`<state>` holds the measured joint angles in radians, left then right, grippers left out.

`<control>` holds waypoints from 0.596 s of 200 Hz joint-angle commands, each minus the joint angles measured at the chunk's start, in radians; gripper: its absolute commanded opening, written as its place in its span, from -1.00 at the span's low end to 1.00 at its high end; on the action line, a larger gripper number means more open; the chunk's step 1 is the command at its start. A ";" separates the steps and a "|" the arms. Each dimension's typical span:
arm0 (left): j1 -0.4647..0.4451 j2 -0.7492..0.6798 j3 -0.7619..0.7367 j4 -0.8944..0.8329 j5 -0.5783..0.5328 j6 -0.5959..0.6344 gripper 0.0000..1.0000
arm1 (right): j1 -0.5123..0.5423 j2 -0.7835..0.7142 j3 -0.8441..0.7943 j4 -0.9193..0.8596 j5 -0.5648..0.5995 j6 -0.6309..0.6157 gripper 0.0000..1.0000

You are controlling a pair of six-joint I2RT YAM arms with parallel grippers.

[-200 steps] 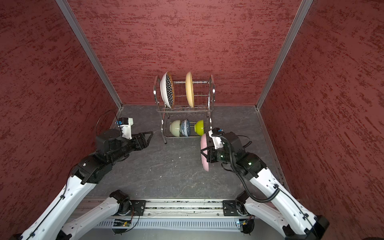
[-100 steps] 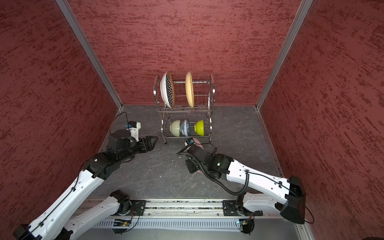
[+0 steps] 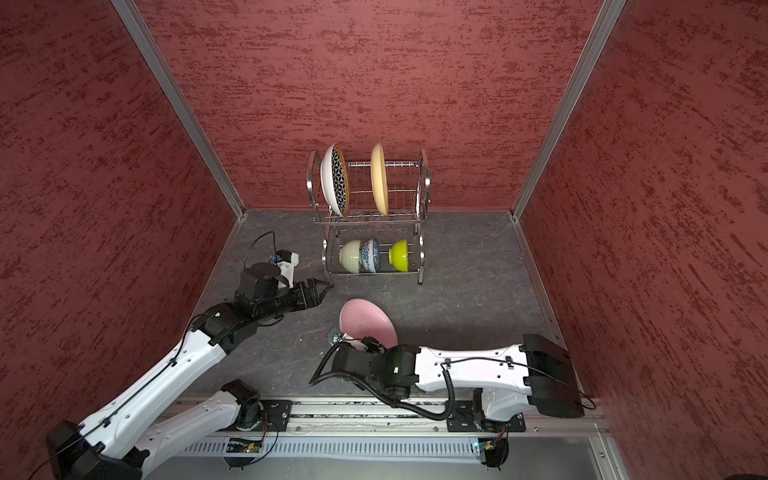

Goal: Unload the mixed dishes from the dish rack
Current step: 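Carry the pink plate toward the robot and lower it with the right gripper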

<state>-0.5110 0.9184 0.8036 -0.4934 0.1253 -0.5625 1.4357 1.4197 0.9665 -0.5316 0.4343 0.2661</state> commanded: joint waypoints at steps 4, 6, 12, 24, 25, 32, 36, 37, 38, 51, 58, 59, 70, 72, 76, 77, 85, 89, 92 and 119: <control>-0.016 0.013 -0.015 0.058 0.071 -0.018 0.58 | 0.026 0.015 0.040 0.002 0.086 -0.034 -1.00; -0.017 0.015 -0.015 0.056 0.072 -0.017 0.57 | 0.027 0.015 0.041 0.002 0.091 -0.034 -1.00; -0.024 0.021 -0.014 0.047 0.076 -0.015 0.54 | 0.031 0.014 0.042 0.004 0.100 -0.035 -1.00; -0.036 0.033 -0.012 0.018 0.068 -0.004 0.48 | 0.039 0.009 0.047 0.004 0.127 -0.035 -1.00; -0.037 0.034 -0.011 0.015 0.067 -0.002 0.47 | 0.040 0.008 0.047 0.004 0.130 -0.036 -1.00; -0.043 0.041 -0.009 -0.010 0.063 0.005 0.45 | 0.047 0.004 0.050 0.005 0.146 -0.039 -1.00; -0.046 0.045 -0.009 -0.022 0.059 0.007 0.45 | 0.051 0.003 0.052 0.006 0.155 -0.042 -1.00; -0.046 0.046 -0.009 -0.025 0.058 0.007 0.45 | 0.053 0.003 0.052 0.007 0.157 -0.044 -1.00; -0.048 0.046 -0.009 -0.027 0.058 0.006 0.45 | 0.053 0.003 0.052 0.007 0.159 -0.044 -1.00; -0.059 0.058 -0.010 -0.044 0.063 0.007 0.45 | 0.065 0.003 0.062 0.008 0.179 -0.056 -1.00; -0.067 0.068 -0.010 -0.046 0.074 0.008 0.45 | 0.071 0.005 0.068 0.008 0.184 -0.063 -1.00; -0.067 0.069 -0.009 -0.047 0.075 0.008 0.45 | 0.072 0.006 0.069 0.008 0.184 -0.064 -1.00; -0.080 0.086 -0.005 -0.044 0.090 0.006 0.43 | 0.077 0.013 0.081 0.009 0.185 -0.074 -1.00; -0.082 0.089 -0.005 -0.044 0.095 0.006 0.42 | 0.078 0.014 0.083 0.008 0.185 -0.075 -1.00; -0.084 0.096 -0.004 -0.039 0.101 0.006 0.39 | 0.081 0.015 0.086 0.011 0.184 -0.078 -1.00; -0.085 0.097 -0.004 -0.039 0.104 0.006 0.39 | 0.081 0.015 0.087 0.011 0.184 -0.079 -1.00; -0.090 0.111 -0.001 -0.032 0.114 0.007 0.37 | 0.085 0.015 0.091 0.017 0.184 -0.086 -1.00; -0.093 0.117 0.001 -0.029 0.120 0.006 0.33 | 0.086 0.015 0.092 0.019 0.184 -0.089 -1.00; -0.094 0.121 0.002 -0.027 0.123 0.006 0.29 | 0.087 0.015 0.092 0.021 0.184 -0.092 -1.00; -0.106 0.171 0.016 -0.037 0.130 0.013 -0.05 | 0.092 0.005 0.092 0.024 0.193 -0.093 -1.00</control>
<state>-0.6048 1.0599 0.7982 -0.5198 0.2310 -0.5701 1.5181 1.4437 1.0279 -0.5259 0.5697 0.1886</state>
